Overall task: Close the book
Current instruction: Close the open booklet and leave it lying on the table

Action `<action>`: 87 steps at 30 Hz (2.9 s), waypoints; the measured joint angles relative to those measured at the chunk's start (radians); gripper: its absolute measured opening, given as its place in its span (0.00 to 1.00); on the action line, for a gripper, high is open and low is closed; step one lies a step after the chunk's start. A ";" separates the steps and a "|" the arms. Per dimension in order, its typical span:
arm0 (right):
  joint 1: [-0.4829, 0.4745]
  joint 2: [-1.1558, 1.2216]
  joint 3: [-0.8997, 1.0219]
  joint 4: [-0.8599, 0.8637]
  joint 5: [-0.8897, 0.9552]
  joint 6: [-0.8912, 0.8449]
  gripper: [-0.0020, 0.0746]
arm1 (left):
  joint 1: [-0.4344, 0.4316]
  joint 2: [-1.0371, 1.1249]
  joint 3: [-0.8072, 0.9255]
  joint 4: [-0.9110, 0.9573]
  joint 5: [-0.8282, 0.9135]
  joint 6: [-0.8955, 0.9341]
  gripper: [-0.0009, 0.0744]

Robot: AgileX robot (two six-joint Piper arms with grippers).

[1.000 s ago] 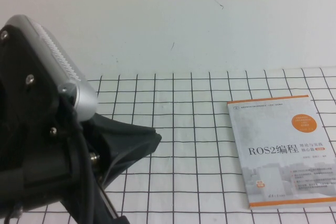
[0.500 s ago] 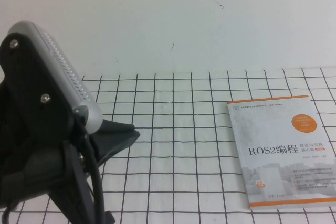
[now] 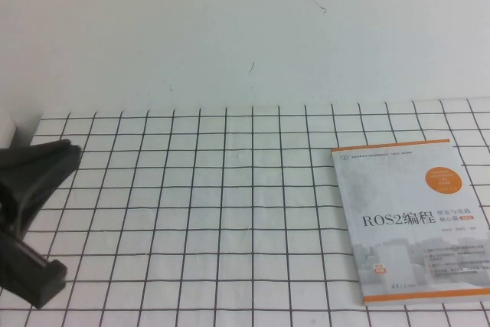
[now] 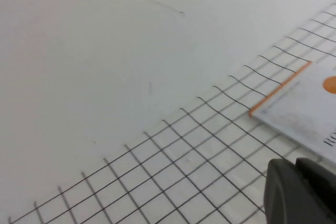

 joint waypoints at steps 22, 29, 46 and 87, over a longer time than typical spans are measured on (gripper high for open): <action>0.000 0.000 0.000 0.000 0.000 0.000 0.02 | 0.661 -0.664 0.762 -0.194 -0.142 0.002 0.01; 0.000 0.000 0.000 0.000 0.000 0.000 0.02 | 0.665 -0.672 0.791 -0.186 -0.070 0.003 0.01; 0.000 0.000 0.000 0.000 0.000 0.000 0.02 | 0.665 -0.672 0.791 -0.190 -0.075 0.006 0.01; 0.000 -0.070 0.410 -0.311 -0.260 0.325 0.02 | 0.665 -0.672 0.791 -0.191 -0.077 0.027 0.01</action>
